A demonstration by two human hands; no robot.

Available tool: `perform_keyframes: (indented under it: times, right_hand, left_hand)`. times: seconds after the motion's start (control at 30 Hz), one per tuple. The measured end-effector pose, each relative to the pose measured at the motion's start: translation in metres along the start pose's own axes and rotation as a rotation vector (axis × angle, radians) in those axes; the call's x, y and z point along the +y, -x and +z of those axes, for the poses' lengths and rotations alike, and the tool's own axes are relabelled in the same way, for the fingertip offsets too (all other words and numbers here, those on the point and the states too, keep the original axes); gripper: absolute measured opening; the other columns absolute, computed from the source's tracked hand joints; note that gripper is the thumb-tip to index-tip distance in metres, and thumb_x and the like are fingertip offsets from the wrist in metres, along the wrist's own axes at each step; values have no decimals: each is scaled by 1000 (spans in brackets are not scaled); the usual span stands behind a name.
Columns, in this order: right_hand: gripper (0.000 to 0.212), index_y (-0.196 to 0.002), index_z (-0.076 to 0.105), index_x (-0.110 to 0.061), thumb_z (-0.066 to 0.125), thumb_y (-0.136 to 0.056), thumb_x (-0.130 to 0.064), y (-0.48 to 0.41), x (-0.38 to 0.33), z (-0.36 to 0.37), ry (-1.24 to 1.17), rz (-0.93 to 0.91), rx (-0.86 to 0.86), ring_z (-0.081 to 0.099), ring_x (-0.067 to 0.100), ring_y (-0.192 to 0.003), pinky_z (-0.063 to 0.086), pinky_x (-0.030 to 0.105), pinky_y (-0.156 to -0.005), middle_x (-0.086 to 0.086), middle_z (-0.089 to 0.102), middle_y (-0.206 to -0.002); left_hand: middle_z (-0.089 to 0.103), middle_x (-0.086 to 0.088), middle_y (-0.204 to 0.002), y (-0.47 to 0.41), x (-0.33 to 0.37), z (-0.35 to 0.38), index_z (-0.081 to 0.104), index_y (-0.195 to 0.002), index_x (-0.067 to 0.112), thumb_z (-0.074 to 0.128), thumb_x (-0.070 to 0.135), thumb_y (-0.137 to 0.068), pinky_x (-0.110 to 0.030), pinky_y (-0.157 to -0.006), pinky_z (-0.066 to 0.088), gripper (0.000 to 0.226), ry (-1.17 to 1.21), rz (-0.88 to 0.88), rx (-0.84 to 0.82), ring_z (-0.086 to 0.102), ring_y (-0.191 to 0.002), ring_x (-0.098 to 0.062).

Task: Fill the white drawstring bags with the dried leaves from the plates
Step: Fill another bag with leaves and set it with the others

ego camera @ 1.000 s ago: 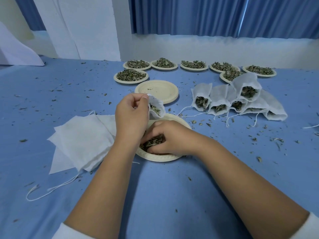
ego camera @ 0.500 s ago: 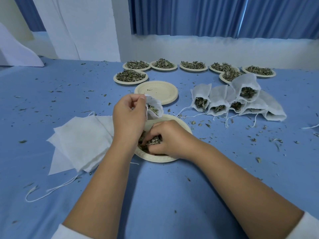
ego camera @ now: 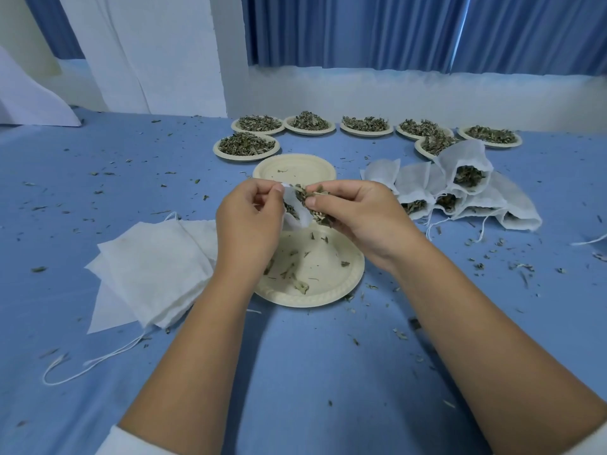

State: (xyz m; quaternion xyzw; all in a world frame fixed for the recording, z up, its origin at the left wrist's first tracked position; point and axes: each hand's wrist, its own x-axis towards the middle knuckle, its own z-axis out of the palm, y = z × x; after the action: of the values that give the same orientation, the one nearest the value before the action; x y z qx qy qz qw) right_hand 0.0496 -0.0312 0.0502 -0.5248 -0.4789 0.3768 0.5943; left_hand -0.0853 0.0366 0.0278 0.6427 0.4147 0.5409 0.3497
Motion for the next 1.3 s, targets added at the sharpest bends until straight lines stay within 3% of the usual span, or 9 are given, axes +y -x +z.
perform_keyframes:
  times: [0.17,0.33,0.47,0.7,0.8,0.87,1.03,1.17,1.3]
  right_hand:
    - [13,-83,78,-20,77,-80,-7,2,2,1,116,45,25,69,1,-74,54,15,-70,-5,77,-82]
    - [5,-77,78,-20,77,-79,-16,1,10,1,386,140,117,63,11,-72,57,39,-78,8,76,-87]
    - [8,-83,79,-13,71,-84,-13,0,13,7,424,126,186,71,20,-82,55,42,-85,9,76,-85]
    - [12,-92,65,10,57,-85,4,-10,8,2,-139,393,148,67,20,-81,56,24,-69,20,66,-91]
    - [21,-102,66,15,55,-89,3,-10,14,6,11,344,140,67,37,-102,52,46,-97,32,67,-108]
    - [18,-98,72,5,58,-90,-1,-6,19,14,151,280,154,67,31,-95,44,53,-102,31,67,-107]
    - [13,-95,66,-13,68,-84,-7,-8,28,23,320,189,338,67,17,-74,55,28,-69,4,71,-82]
    - [13,-96,73,-4,67,-85,-6,-8,24,21,228,232,258,67,21,-78,56,39,-84,18,74,-88]
    - [27,-104,63,15,53,-87,-2,-9,16,19,-29,357,149,58,21,-87,50,31,-91,28,67,-101]
  left_hand:
    - [64,13,-64,1,-3,4,65,-76,33,60,23,-93,-12,-55,44,20,-18,-16,-54,52,-54,2]
    - [60,16,-55,4,-3,7,68,-78,28,60,24,-92,-16,-55,40,17,-40,-15,-149,53,-53,0]
    - [64,13,-64,11,-1,14,68,-78,27,62,20,-93,-5,-53,39,17,-126,42,-266,56,-56,5]
    - [64,11,-68,9,-5,15,68,-83,19,60,20,-94,-7,-53,40,14,-145,19,-258,55,-54,6]
    - [63,11,-69,12,-4,16,69,-83,18,61,20,-94,-5,-52,39,14,-128,22,-252,54,-55,8]
    - [64,11,-69,13,-3,17,69,-82,19,61,20,-94,-5,-54,39,14,-107,19,-237,54,-56,8]
    - [62,13,-64,17,0,18,69,-82,16,60,14,-93,-4,-52,38,14,-112,41,-228,56,-55,10]
    - [64,11,-68,14,-1,17,69,-84,15,59,15,-94,-5,-51,38,14,-108,14,-202,56,-55,7]
    - [64,11,-69,11,-4,17,71,-88,13,58,17,-93,-7,-53,37,14,-151,-12,-176,53,-56,6]
